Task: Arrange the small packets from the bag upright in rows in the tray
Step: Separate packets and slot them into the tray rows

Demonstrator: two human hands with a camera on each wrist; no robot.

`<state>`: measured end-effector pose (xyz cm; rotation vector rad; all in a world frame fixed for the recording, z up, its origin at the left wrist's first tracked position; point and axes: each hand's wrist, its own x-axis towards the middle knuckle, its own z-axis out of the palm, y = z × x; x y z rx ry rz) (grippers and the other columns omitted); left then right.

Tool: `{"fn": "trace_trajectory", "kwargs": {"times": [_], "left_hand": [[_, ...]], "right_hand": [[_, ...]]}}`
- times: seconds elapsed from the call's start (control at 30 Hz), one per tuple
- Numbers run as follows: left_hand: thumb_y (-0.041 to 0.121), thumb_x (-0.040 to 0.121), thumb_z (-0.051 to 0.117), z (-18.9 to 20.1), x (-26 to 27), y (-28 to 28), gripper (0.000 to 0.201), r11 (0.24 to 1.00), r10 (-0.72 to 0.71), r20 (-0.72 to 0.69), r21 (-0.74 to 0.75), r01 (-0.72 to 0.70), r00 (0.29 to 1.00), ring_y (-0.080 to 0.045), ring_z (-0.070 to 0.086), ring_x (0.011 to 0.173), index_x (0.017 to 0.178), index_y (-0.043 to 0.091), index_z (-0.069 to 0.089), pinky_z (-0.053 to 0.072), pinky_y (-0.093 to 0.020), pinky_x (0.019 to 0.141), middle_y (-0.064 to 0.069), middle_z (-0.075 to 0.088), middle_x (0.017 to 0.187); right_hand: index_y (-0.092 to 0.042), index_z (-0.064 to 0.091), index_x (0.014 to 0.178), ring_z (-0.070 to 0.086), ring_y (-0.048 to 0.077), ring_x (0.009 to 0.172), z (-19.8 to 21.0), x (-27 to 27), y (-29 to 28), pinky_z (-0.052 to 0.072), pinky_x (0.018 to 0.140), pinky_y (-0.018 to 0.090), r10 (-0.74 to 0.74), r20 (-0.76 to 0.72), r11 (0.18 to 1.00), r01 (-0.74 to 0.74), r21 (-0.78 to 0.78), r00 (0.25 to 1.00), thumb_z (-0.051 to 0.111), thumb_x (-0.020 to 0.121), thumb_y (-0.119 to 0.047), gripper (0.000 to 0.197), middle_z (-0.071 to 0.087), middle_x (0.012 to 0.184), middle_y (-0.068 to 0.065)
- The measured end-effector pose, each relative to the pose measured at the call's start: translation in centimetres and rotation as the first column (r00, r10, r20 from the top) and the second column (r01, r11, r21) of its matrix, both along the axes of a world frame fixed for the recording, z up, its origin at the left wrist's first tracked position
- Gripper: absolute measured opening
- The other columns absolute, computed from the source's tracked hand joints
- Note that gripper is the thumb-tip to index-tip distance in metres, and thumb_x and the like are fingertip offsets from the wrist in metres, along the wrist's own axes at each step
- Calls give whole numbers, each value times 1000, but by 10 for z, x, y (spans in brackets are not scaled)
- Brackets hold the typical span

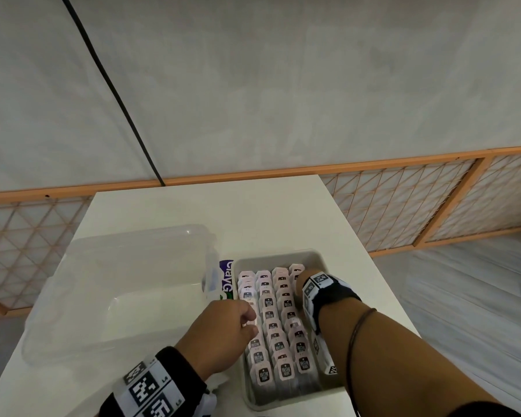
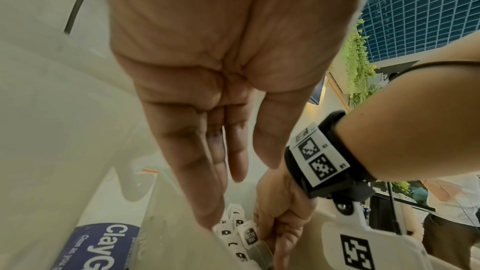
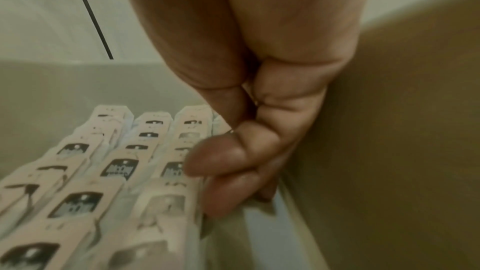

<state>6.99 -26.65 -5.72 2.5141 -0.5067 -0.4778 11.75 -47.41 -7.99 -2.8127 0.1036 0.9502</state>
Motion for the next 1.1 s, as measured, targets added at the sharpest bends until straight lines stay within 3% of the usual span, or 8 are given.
{"fn": "trace_trajectory", "kwargs": {"times": [0.23,0.37,0.53,0.7,0.77,0.87,1.0,1.1], "left_hand": [[34,90,58,-1,1,1,27,1000,-13,-7,3,13,1000,-1,53,82,115,25,63,39,-13,74,8,66,113],[33,91,58,-1,1,0,27,1000,-23,-2,11,23,1000,0,53,83,115,25,63,37,-10,69,8,65,111],[35,89,60,-2,1,3,26,1000,-21,-32,-10,21,999,2,54,79,114,27,63,36,-6,66,10,65,108],[35,87,63,13,-3,17,18,994,-38,-90,-103,28,995,4,57,71,105,33,65,38,-8,64,17,65,96],[31,86,65,26,-5,31,12,986,-24,-102,-166,6,994,3,60,71,97,34,67,44,-10,66,17,67,88],[27,86,65,50,-13,59,8,972,46,-118,-223,-72,992,-1,65,70,89,34,69,50,-15,66,16,69,79],[22,87,64,71,-20,105,13,939,217,-67,-258,-226,974,-10,67,72,81,31,71,53,-30,71,6,72,79],[24,88,63,70,-29,137,14,933,305,2,-200,-299,952,-1,63,67,77,29,70,48,-21,63,9,71,74]], "right_hand": [[-22,16,151,34,22,139,-31,12,-2,30,112,38,-43,-66,995,37,-95,997,61,86,-35,80,29,154,-1],[-22,40,141,40,19,135,-39,17,-5,29,110,32,-51,-42,993,46,-112,998,48,94,-37,50,42,147,-1],[-16,32,146,38,19,136,-47,17,-2,28,114,32,-16,-1,990,15,-140,1000,45,95,-35,55,37,149,1],[-12,42,136,49,23,126,-35,18,2,41,94,27,97,60,965,-79,-248,993,43,98,-26,40,46,140,5],[-12,41,138,47,24,128,-18,17,5,39,102,34,168,75,953,-142,-269,983,36,101,-29,41,44,143,4],[-6,57,122,56,27,116,26,6,24,44,94,33,131,161,971,-95,-218,978,38,99,-22,34,57,127,9],[-3,58,99,65,24,91,92,-20,67,50,69,30,119,309,977,-166,132,944,44,94,-18,22,64,104,10],[-9,59,90,70,16,76,118,-46,107,53,63,27,193,314,885,-303,353,930,44,94,-25,22,67,92,2]]}}
